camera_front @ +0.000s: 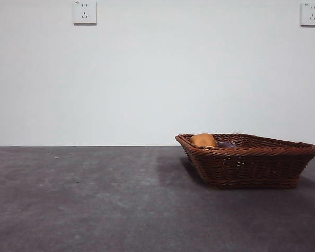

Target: Help me put the vegetables on the table into the basket

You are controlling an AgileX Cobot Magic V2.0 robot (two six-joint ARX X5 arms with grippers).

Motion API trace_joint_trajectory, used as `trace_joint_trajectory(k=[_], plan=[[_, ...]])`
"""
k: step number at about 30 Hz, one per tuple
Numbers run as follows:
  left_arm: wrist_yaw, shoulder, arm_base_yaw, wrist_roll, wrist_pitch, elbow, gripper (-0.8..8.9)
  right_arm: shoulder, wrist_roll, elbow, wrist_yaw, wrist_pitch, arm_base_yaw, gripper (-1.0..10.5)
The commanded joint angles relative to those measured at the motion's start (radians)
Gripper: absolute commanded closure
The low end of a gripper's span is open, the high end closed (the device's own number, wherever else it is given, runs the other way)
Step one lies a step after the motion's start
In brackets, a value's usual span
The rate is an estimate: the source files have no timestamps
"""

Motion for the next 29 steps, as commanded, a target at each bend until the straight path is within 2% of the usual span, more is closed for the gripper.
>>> trace_joint_trajectory(k=[1,6,11,18,24,29], plan=[[-0.003,0.000,0.003,-0.002,0.012,-0.011,8.16,-0.087,-0.007,-0.105,-0.001,0.029,0.000,9.5],[-0.003,0.000,0.003,-0.002,0.012,-0.011,8.16,-0.214,-0.007,-0.193,-0.002,0.018,0.001,9.5],[-0.003,0.000,0.003,-0.002,0.012,-0.011,8.16,-0.284,-0.009,-0.192,0.002,-0.062,0.028,9.5],[-0.003,0.000,0.003,-0.002,0.012,-0.011,8.16,-0.290,-0.008,-0.192,0.002,-0.127,0.066,9.5],[-0.003,0.000,0.003,-0.002,0.012,-0.011,8.16,-0.290,-0.008,-0.192,-0.002,-0.246,0.066,9.5],[-0.003,0.000,0.003,-0.002,0.012,-0.011,8.16,-0.290,0.002,-0.192,-0.033,-0.241,0.066,9.5]])
